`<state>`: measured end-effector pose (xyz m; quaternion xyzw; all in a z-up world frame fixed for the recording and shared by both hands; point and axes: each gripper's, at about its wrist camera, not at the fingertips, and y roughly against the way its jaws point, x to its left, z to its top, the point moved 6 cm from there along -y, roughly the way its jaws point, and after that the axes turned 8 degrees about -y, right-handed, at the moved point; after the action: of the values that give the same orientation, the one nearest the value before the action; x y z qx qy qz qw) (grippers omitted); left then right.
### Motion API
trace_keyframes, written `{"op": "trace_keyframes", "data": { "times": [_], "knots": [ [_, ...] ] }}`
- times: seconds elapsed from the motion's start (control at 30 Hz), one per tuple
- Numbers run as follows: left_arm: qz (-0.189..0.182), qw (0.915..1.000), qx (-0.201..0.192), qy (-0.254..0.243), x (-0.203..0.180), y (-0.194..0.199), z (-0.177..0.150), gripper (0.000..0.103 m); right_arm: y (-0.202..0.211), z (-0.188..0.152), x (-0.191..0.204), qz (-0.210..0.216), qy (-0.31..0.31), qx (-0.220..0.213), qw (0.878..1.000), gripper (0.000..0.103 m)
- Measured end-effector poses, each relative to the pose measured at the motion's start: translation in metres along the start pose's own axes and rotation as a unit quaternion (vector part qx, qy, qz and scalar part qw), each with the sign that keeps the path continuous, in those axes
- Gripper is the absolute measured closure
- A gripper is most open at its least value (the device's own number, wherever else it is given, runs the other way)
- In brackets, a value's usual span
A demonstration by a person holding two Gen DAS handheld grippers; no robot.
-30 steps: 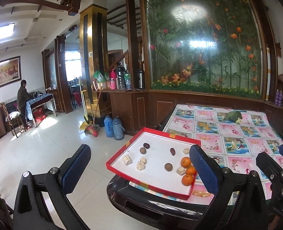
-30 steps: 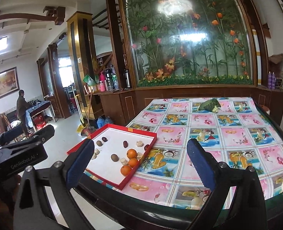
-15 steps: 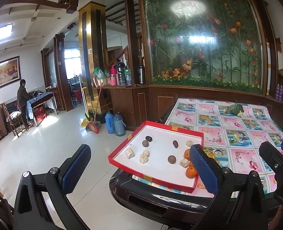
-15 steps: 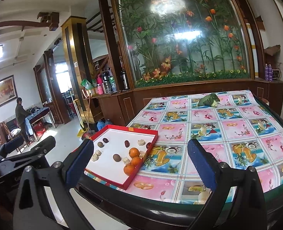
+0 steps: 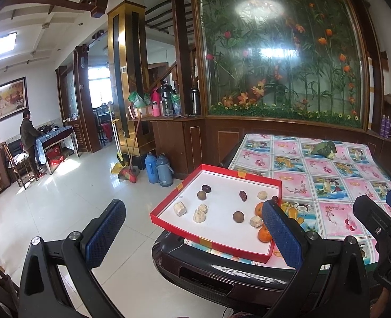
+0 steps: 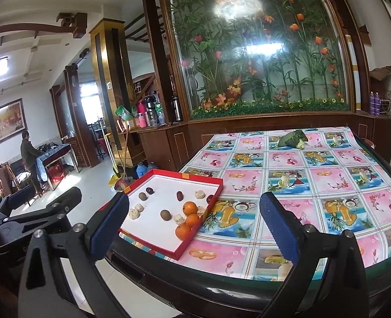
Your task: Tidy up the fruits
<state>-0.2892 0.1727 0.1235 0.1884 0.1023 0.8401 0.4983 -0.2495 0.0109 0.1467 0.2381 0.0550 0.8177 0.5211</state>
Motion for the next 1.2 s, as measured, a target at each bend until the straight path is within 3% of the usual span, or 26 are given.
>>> {"op": "trace_keyframes", "data": {
  "times": [1.2],
  "knots": [
    [0.002,0.9997,0.008,0.024,0.019,0.000,-0.006,0.000,-0.001,-0.015,0.030,0.010,0.043,0.004,0.999,0.004]
  ]
}}
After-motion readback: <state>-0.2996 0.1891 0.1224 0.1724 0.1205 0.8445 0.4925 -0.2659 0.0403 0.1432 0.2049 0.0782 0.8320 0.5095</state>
